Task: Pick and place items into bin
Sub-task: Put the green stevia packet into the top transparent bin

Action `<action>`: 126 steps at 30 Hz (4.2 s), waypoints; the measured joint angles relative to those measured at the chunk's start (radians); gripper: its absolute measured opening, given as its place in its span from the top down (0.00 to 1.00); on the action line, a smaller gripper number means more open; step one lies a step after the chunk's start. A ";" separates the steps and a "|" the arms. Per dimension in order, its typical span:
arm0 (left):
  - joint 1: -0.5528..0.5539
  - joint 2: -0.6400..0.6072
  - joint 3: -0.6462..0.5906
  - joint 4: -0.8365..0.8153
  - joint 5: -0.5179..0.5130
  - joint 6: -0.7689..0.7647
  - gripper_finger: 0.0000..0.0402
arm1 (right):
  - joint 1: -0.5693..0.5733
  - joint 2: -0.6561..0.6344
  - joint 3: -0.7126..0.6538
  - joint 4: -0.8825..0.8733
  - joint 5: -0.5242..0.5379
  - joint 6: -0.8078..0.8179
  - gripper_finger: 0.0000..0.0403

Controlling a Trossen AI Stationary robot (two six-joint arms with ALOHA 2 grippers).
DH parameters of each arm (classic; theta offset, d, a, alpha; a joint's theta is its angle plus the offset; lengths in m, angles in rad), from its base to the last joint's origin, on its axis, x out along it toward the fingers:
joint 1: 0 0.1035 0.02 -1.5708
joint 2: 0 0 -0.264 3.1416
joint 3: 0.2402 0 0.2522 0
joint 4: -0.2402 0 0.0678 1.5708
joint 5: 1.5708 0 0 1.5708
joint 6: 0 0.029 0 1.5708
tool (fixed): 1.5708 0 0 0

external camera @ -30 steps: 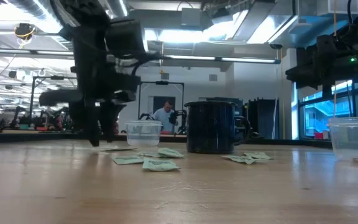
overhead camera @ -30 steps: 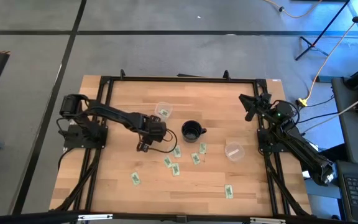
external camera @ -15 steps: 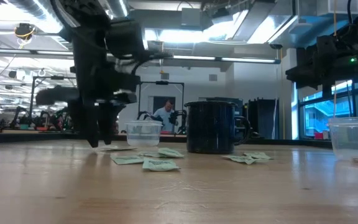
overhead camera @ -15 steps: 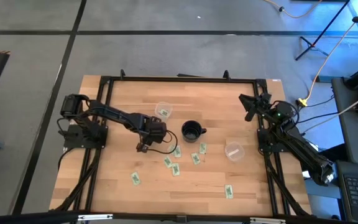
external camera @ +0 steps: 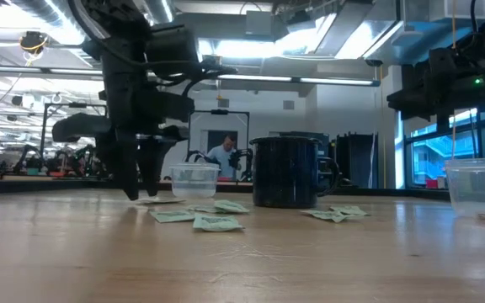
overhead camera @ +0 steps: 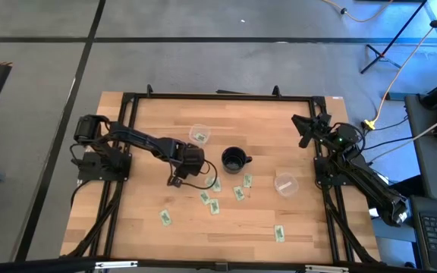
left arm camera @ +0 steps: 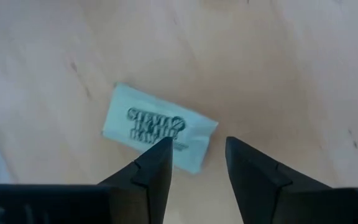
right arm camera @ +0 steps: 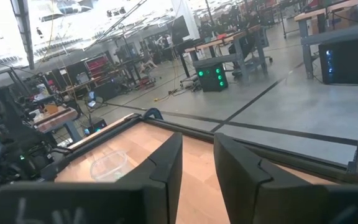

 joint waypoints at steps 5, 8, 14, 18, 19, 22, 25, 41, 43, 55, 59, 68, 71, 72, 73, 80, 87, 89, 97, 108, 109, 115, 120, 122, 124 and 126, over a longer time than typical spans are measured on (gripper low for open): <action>0.011 0.035 0.005 -0.003 0.040 -0.005 0.64 | 0.000 0.000 0.000 0.000 0.000 0.000 0.76; 0.024 0.056 0.006 -0.001 0.069 -0.017 0.66 | 0.000 0.000 0.000 0.000 0.000 0.000 0.76; 0.044 0.060 0.004 0.005 0.078 -0.027 0.73 | 0.000 0.000 0.000 0.000 0.000 0.000 0.76; 0.045 0.060 0.003 0.017 0.069 -0.031 0.79 | 0.000 0.000 0.000 0.000 0.000 0.000 0.76; 0.045 0.060 0.003 0.020 0.069 -0.036 0.80 | 0.000 0.000 0.000 0.000 0.000 0.000 0.76; 0.045 0.061 0.003 0.026 0.065 -0.045 0.83 | 0.000 0.000 0.000 0.000 0.000 0.000 0.76; 0.041 0.061 0.003 0.028 0.059 -0.046 0.85 | 0.000 0.000 0.000 0.000 0.000 0.000 0.76; 0.038 -0.002 -0.007 -0.037 0.036 -0.050 0.99 | 0.000 0.000 0.000 0.000 0.000 0.000 0.76; 0.038 -0.041 -0.005 -0.048 0.030 -0.053 0.99 | 0.000 0.000 0.000 0.000 0.000 0.000 0.76; 0.092 -0.294 0.024 0.022 -0.164 -0.109 0.99 | 0.000 0.000 0.000 0.000 0.000 0.001 0.76; 0.161 -0.293 0.024 0.051 -0.180 -0.135 0.99 | 0.000 0.000 0.000 0.000 -0.001 0.004 0.76; 0.298 -0.189 0.024 0.076 -0.106 -0.135 0.99 | 0.000 0.000 0.000 0.000 0.000 0.003 0.76; 0.328 -0.157 0.024 0.086 -0.109 -0.134 0.99 | 0.000 0.000 0.000 0.000 0.000 0.003 0.76; 0.336 -0.146 0.024 0.100 -0.107 -0.134 0.99 | 0.000 0.000 0.000 0.000 0.000 0.002 0.76; 0.343 -0.138 0.024 0.109 -0.107 -0.134 0.99 | 0.000 0.000 0.000 0.000 0.000 0.001 0.76; 0.367 -0.110 0.025 0.102 -0.098 -0.132 0.99 | 0.000 0.000 0.000 0.000 0.000 0.001 0.76; 0.357 -0.117 0.025 0.099 -0.094 -0.134 0.92 | 0.000 0.000 0.000 0.000 0.000 -0.001 0.76; 0.356 -0.117 0.025 0.101 -0.095 -0.134 0.89 | 0.000 0.000 0.000 0.000 0.000 -0.001 0.76; 0.345 -0.129 0.025 0.082 -0.132 -0.124 0.80 | 0.000 0.000 0.000 0.000 0.000 0.000 0.76; 0.186 -0.304 0.025 0.045 0.002 -0.018 0.71 | 0.000 0.000 0.000 0.000 0.000 -0.001 0.76; 0.166 -0.316 0.025 0.035 0.029 -0.019 0.69 | 0.000 0.000 0.000 0.000 0.000 -0.001 0.76; 0.042 -0.362 0.025 -0.139 0.253 -0.074 0.67 | 0.000 0.000 0.000 0.000 0.000 -0.002 0.76; -0.084 -0.363 0.006 -0.227 0.245 -0.232 0.69 | 0.000 0.000 0.000 0.000 0.000 -0.001 0.76; -0.135 -0.363 -0.014 -0.225 0.246 -0.293 0.69 | 0.000 0.000 0.000 0.000 0.000 0.000 0.76; -0.188 -0.363 -0.036 -0.196 0.243 -0.380 0.69 | 0.000 0.000 0.000 0.000 0.000 0.000 0.76; -0.237 -0.363 -0.064 -0.155 0.233 -0.460 0.69 | 0.000 0.000 0.000 0.000 0.000 0.000 0.76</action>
